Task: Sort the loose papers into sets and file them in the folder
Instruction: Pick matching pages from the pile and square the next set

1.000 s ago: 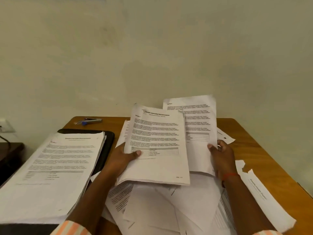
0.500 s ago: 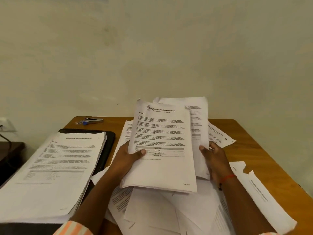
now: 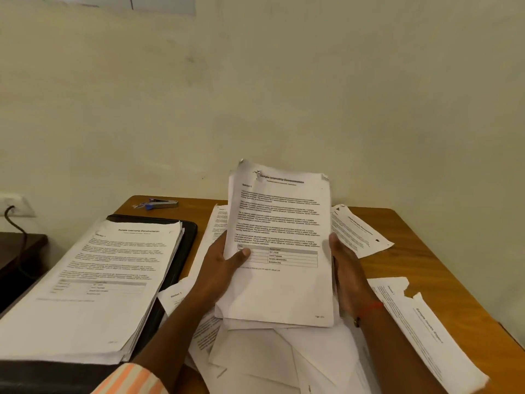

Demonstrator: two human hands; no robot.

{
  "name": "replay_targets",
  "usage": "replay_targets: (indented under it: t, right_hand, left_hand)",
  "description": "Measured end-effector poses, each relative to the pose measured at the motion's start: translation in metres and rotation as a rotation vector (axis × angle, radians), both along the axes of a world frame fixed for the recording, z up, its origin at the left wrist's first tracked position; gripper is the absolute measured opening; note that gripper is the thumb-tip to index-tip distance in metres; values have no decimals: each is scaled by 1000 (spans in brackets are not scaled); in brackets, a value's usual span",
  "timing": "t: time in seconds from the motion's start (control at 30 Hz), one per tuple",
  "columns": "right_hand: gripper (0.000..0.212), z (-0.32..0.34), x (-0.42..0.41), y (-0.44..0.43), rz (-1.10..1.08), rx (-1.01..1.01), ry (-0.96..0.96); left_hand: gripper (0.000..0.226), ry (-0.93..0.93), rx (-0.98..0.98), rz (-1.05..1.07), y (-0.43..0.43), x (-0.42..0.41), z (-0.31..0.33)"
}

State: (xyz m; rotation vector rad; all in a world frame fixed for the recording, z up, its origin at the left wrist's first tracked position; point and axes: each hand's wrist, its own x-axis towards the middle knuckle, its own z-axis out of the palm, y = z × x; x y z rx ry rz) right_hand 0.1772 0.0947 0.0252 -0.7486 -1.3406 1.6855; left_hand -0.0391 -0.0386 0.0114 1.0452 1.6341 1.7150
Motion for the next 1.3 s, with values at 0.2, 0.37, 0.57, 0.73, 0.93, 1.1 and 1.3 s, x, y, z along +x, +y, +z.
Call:
replay_targets:
  t: [0.2,0.37,0.57,0.73,0.93,1.1,1.3]
  right_hand:
    - [42,16,7,-14,-109,286,-118]
    - [38,43,15,-36,-116,359,-64]
    - [40,65,27,-71,-107,363,27]
    - [27,64,36,-91,-119,348,8]
    - [37,54,42,-106,-104,296,-37]
    - [37,54,44,-114,-149,328,-59]
    - [41,38,45,-123,-144,317,-36]
  left_hand:
    - [48,21,80,-12,-7,19,17]
    - [28,-29,231,82,-24,31,62]
    - [12,72,367,190,-55,53,97]
    - [11,41,368,212,-73,71,95]
    - [23,37,316,196,-85,83,83]
    - [35,58,299,200,-91,84,81]
    - [38,2,274,204,-95,96,59]
